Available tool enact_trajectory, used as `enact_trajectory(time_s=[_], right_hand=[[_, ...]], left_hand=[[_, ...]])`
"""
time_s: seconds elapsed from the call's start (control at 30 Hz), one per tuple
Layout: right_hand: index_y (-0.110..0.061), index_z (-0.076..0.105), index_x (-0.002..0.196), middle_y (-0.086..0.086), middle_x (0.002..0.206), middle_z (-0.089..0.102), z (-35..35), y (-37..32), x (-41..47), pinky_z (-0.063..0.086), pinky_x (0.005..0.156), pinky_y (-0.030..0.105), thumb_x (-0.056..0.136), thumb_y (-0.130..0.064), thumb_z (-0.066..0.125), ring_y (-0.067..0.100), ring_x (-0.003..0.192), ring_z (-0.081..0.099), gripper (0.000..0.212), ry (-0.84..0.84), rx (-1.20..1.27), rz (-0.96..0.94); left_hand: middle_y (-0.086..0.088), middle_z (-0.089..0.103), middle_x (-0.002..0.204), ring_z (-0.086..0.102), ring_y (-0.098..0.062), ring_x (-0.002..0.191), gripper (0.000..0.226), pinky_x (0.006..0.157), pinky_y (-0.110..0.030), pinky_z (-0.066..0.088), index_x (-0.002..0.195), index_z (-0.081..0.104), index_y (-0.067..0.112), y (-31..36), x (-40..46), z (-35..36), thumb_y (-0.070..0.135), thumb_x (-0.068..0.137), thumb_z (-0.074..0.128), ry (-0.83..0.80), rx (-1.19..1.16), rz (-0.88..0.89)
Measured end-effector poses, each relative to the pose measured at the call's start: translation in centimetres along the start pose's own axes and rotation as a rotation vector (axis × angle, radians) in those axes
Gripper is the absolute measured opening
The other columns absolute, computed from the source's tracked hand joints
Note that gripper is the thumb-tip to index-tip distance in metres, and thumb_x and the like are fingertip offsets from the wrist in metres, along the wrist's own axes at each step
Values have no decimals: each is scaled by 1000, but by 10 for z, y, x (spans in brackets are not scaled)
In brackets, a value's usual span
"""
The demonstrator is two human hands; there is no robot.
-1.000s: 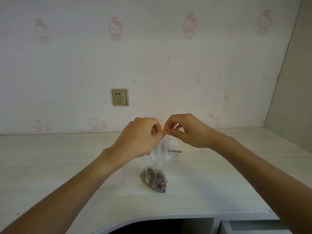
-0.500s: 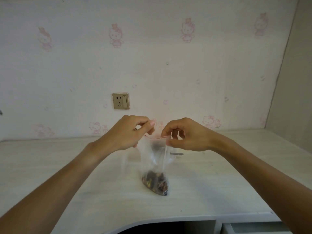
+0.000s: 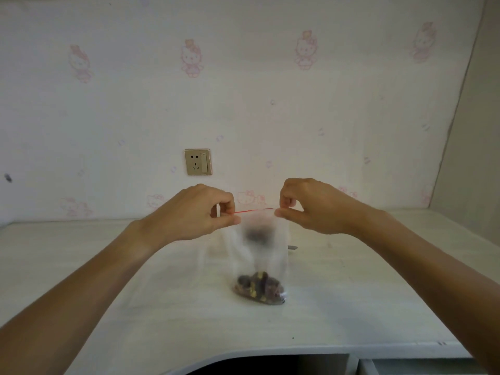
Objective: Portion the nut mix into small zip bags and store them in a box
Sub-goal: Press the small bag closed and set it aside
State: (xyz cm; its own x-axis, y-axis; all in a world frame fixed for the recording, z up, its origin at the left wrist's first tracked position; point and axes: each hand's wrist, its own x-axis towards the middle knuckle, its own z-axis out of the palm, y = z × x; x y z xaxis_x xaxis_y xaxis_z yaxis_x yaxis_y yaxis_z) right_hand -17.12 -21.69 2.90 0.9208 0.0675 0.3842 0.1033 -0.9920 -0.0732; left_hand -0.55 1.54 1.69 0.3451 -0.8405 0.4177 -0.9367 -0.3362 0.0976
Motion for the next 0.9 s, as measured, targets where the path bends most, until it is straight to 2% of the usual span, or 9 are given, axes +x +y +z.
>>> enact_trajectory(time_s=[0.2, 0.27, 0.37, 0.43, 0.53, 0.67, 0.73, 0.8, 0.9], right_hand=[[-21, 71, 99, -9, 100, 66, -3, 12, -2, 47, 79, 26, 102, -32, 61, 10, 92, 61, 15, -22, 80, 30], [-23, 72, 103, -9, 108, 66, 0, 12, -3, 45, 87, 25, 99, -27, 65, 10, 102, 60, 9, -14, 85, 16], [-25, 72, 108, -11, 120, 62, 8, 2, -2, 40, 99, 25, 92, -31, 74, 7, 113, 52, 16, 11, 102, -34], [-23, 74, 106, -10, 114, 65, 14, -9, 3, 44, 97, 29, 91, -34, 75, 8, 108, 55, 18, 34, 131, -84], [-15, 77, 101, -4, 99, 73, 15, -19, 8, 52, 89, 35, 94, -27, 74, 14, 93, 64, 14, -6, 229, -113], [-10, 78, 96, -1, 90, 76, 7, -11, 6, 55, 86, 33, 93, -16, 75, 15, 86, 69, 8, -21, 400, -58], [-10, 78, 94, -2, 88, 76, 4, -5, 3, 55, 85, 33, 92, -15, 76, 15, 85, 68, 5, -53, 422, -32], [-11, 77, 91, -2, 87, 75, 3, -1, 1, 56, 86, 33, 90, -13, 78, 15, 84, 68, 3, -90, 421, -19], [-12, 72, 85, -5, 82, 71, 3, -1, 1, 56, 80, 30, 89, -14, 79, 14, 79, 65, 8, -106, 403, -14]], left_hand=[[19, 67, 87, 70, -6, 69, 37, 67, -21, 50, 78, 68, 33, -1, -4, 6, 67, 91, 58, -71, -229, 16], [21, 70, 82, 71, -10, 63, 37, 63, -14, 48, 80, 70, 32, 3, -5, 12, 64, 94, 59, -63, -325, 26], [18, 72, 83, 71, -11, 59, 37, 62, -15, 49, 88, 73, 31, 10, 1, 20, 63, 96, 56, -55, -355, 47], [16, 72, 85, 71, -11, 55, 38, 63, -19, 53, 92, 74, 31, 16, 6, 23, 63, 96, 53, -87, -373, 56], [15, 72, 84, 71, -12, 50, 25, 60, -13, 49, 92, 73, 36, 21, 10, 25, 53, 101, 57, -136, -424, 73], [17, 72, 82, 71, -12, 50, 22, 57, -11, 46, 84, 70, 41, 15, 1, 23, 60, 94, 66, -150, -392, 36], [19, 71, 77, 70, -8, 52, 26, 59, -20, 45, 82, 66, 39, 9, -2, 21, 64, 91, 66, -159, -275, 4], [23, 70, 81, 69, -7, 56, 23, 62, -27, 46, 85, 64, 39, 5, -1, 19, 61, 92, 67, -157, -194, -3], [21, 69, 88, 69, -10, 58, 23, 63, -24, 47, 88, 61, 35, 6, 4, 15, 56, 92, 70, -141, -246, -3]])
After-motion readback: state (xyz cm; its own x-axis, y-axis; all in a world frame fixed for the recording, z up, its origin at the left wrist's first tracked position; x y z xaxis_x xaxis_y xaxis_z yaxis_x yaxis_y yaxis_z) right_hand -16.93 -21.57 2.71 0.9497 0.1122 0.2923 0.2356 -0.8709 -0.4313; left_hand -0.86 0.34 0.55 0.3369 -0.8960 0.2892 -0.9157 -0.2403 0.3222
